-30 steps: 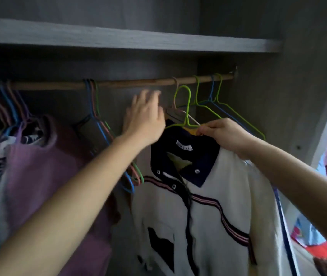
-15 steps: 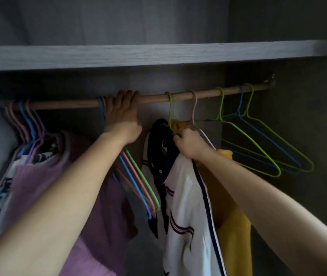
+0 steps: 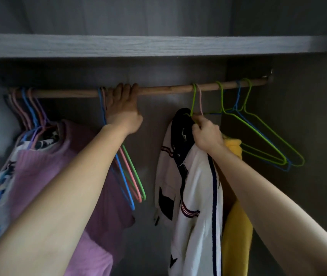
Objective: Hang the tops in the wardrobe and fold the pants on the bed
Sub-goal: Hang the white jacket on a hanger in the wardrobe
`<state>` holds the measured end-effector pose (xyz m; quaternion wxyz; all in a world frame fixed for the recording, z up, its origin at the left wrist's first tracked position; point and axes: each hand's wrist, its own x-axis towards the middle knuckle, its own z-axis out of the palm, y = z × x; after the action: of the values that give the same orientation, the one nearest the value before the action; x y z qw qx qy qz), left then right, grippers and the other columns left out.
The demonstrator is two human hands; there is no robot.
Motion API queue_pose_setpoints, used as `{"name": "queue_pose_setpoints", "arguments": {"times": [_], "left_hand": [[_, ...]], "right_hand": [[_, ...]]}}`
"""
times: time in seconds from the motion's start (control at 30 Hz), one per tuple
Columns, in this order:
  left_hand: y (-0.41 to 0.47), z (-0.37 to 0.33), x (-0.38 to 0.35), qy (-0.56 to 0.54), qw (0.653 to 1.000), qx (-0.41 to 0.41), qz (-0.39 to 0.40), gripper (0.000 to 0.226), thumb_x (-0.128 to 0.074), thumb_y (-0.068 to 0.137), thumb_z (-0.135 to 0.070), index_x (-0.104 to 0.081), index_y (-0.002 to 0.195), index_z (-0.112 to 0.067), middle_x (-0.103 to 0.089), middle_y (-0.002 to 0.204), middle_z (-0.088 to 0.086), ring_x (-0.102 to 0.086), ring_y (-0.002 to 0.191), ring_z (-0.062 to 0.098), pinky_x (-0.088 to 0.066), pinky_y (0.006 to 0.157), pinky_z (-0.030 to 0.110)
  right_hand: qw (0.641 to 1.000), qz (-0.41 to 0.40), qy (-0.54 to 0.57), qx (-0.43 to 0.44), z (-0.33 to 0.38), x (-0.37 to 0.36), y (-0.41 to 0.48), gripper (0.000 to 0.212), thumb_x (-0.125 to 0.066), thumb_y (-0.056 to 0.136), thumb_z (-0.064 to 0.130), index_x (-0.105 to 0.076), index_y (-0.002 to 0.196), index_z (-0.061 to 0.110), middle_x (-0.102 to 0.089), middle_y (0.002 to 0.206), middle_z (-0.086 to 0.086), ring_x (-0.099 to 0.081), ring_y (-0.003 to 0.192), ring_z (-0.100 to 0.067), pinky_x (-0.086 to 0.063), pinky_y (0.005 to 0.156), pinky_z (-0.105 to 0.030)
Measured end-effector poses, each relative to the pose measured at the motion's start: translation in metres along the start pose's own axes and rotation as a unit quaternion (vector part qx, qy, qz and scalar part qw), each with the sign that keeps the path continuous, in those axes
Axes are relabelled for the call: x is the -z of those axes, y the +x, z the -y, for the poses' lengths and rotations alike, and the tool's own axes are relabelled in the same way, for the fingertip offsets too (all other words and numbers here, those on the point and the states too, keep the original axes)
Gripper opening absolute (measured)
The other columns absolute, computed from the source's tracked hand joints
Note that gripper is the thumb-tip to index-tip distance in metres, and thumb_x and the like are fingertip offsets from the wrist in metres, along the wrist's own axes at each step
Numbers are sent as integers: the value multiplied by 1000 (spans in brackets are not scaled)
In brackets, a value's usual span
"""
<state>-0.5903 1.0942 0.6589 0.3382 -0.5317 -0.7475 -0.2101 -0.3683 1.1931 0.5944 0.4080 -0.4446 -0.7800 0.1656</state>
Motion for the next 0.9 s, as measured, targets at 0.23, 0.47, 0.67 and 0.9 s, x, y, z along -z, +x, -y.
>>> {"name": "queue_pose_setpoints", "arguments": {"times": [0.23,0.47,0.67,0.9], "left_hand": [[-35,0,27,-33,999,-37,-13,63,-49,94,-24,-30,153,-13,-23,162,6,-12,151,26,-3,120,57],[-122,-43,47,-170,972,-115,-112,54,-33,99,-33,-37,151,-17,-30,160,11,-22,148,32,-14,117,61],[-206,-104,21,-283,936,-191,-82,55,-33,104,-35,-27,156,-15,-18,163,15,-13,152,29,-18,119,54],[-328,-177,4,-339,913,-225,22,61,-36,102,-44,-30,155,-14,-20,163,14,-15,151,32,-18,117,57]], "right_hand": [[997,-24,-69,27,8,18,-33,53,-37,104,49,-42,150,23,-53,142,-16,-52,126,-39,-43,97,-40],[972,-194,-101,82,0,39,-131,46,-40,105,45,-47,144,24,-47,140,-6,-50,124,-26,-46,92,-38],[951,-210,-227,6,-57,68,-252,47,-46,104,39,-46,147,20,-40,152,-10,-43,136,-32,-40,109,-48],[896,-193,-375,-139,-112,130,-445,61,-41,99,48,-41,150,15,-25,162,-18,-29,146,-38,-28,116,-53]]}}
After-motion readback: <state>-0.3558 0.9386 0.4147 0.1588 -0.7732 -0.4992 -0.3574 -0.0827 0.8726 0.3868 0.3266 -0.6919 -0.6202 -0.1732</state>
